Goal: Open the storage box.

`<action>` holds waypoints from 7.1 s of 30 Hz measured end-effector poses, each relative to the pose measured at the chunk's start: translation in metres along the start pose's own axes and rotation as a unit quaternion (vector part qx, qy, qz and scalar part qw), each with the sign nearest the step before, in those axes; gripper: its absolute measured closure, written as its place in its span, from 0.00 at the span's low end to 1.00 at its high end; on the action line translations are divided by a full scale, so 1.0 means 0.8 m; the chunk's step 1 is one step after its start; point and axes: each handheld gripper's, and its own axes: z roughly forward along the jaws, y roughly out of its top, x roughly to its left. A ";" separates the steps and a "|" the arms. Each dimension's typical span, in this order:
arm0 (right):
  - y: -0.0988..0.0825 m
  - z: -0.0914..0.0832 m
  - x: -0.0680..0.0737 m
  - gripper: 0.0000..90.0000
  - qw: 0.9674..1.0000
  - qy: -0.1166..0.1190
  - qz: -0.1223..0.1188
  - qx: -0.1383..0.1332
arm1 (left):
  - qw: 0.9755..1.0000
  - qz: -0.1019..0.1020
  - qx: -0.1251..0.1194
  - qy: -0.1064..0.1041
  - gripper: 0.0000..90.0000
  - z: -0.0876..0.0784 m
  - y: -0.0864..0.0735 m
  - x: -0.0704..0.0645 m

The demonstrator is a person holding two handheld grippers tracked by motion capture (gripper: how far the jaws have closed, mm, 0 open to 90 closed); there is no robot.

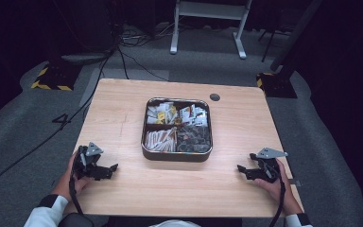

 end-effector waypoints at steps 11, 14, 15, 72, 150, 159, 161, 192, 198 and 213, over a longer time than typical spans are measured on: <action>0.000 -0.001 -0.004 0.21 1.000 -0.008 0.009 0.003 | 1.000 0.018 0.001 -0.013 0.00 -0.002 -0.002 0.005; 0.002 -0.001 -0.005 0.21 1.000 -0.012 0.013 0.013 | 1.000 0.020 0.003 -0.016 0.00 -0.003 -0.002 0.005; 0.003 -0.001 -0.004 0.21 1.000 -0.012 0.014 0.015 | 1.000 0.020 0.003 -0.016 0.00 -0.003 -0.002 0.005; 0.202 0.051 0.070 0.28 0.991 0.079 -0.100 -0.047 | 1.000 0.021 0.003 -0.017 0.00 -0.003 -0.002 0.006; 0.286 0.189 0.117 0.65 0.987 0.119 -0.107 0.009 | 1.000 0.015 0.000 -0.011 0.01 -0.003 -0.004 0.005; 0.284 0.186 0.119 0.65 0.988 0.114 -0.107 0.009 | 1.000 0.015 0.000 -0.011 0.01 -0.003 -0.004 0.004; 0.282 0.185 0.120 0.65 0.988 0.112 -0.105 0.010 | 1.000 0.015 0.000 -0.011 0.01 -0.003 -0.004 0.004; 0.285 0.170 0.128 0.65 0.989 0.097 -0.112 0.000 | 1.000 0.016 0.000 -0.010 0.01 -0.004 -0.004 0.005; 0.290 0.160 0.122 0.65 0.989 0.102 -0.104 -0.006 | 1.000 0.015 0.000 -0.010 0.01 -0.004 -0.004 0.005; 0.292 0.132 0.108 0.65 0.990 0.092 -0.103 -0.013 | 1.000 0.015 0.000 -0.010 0.01 -0.004 -0.004 0.005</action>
